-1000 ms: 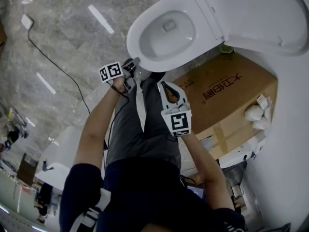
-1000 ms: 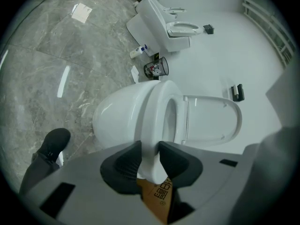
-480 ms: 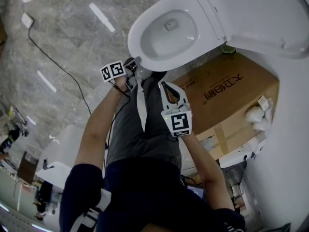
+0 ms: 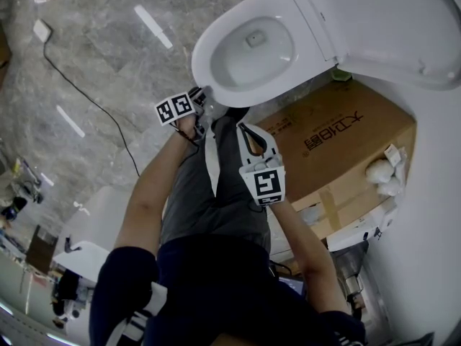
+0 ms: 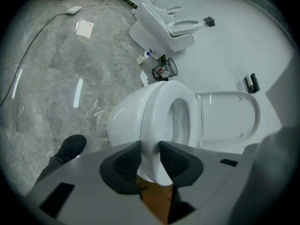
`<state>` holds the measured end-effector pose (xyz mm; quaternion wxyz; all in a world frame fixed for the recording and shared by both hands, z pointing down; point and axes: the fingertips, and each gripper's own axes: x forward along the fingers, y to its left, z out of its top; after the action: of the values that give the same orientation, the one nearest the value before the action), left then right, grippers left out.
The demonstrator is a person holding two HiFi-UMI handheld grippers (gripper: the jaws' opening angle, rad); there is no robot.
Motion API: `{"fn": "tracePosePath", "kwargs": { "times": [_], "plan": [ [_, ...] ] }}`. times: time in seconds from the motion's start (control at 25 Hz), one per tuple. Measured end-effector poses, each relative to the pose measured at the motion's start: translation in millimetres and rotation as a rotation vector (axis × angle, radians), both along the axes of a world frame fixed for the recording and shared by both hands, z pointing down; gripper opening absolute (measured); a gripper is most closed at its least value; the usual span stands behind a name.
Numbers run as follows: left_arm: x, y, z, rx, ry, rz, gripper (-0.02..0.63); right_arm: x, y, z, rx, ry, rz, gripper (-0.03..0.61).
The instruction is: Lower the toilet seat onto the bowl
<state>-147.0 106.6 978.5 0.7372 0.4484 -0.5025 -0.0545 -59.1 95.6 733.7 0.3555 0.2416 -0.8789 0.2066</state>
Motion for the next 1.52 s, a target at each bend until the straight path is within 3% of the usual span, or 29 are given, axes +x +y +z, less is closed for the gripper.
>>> {"fn": "tracePosePath", "kwargs": {
  "times": [0.84, 1.2, 1.52],
  "plan": [
    [-12, 3, -21, 0.022, -0.059, 0.105, 0.138, -5, -1, -1, -0.010, -0.006, -0.012, 0.023],
    [-33, -4, -80, 0.143, -0.203, 0.199, 0.110, 2, -8, -21, 0.014, -0.016, 0.011, 0.023],
    [-51, -13, -121, 0.226, -0.338, 0.261, 0.043, 3, -11, -39, 0.026, -0.033, 0.029, 0.023]
  ]
}}
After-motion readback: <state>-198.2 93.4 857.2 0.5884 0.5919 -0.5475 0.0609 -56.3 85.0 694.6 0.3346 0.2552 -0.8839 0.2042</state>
